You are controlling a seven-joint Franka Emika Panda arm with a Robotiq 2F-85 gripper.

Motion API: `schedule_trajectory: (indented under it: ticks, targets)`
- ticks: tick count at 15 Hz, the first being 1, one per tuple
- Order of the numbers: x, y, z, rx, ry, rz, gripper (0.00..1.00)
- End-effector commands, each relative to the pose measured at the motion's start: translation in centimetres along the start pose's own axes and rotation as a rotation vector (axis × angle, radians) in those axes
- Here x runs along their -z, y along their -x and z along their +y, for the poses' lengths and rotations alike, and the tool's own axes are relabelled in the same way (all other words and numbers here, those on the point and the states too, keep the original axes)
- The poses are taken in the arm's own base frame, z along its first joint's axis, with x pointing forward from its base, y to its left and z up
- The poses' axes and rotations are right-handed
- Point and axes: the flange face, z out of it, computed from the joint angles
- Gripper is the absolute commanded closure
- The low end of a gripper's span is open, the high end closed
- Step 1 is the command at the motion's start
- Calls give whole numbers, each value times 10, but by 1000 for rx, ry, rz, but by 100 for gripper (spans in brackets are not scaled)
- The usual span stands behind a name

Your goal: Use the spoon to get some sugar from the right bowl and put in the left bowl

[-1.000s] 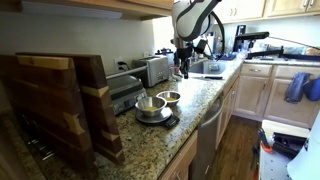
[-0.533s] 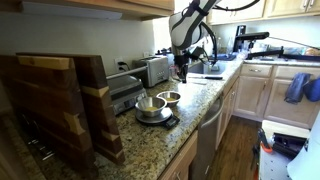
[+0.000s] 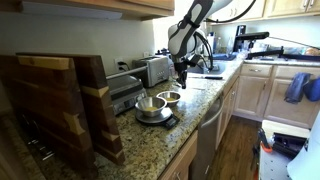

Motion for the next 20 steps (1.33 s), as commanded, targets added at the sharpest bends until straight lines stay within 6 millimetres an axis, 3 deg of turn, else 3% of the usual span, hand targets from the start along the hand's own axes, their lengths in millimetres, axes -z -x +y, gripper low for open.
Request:
schedule_trajectory:
  ticks: [1,10,13,14,16,20]
  targets:
    - [-11,-1,14,8,-28,20,97]
    - [-43,-2,25,2,-57,11,97]
    - [-42,-4,24,8,-62,9,96]
    - [-39,-3,23,11,-65,10,69]
    - [-26,-2,15,30,-55,-2,62]
    - [0,4,3,44,-40,-9,36]
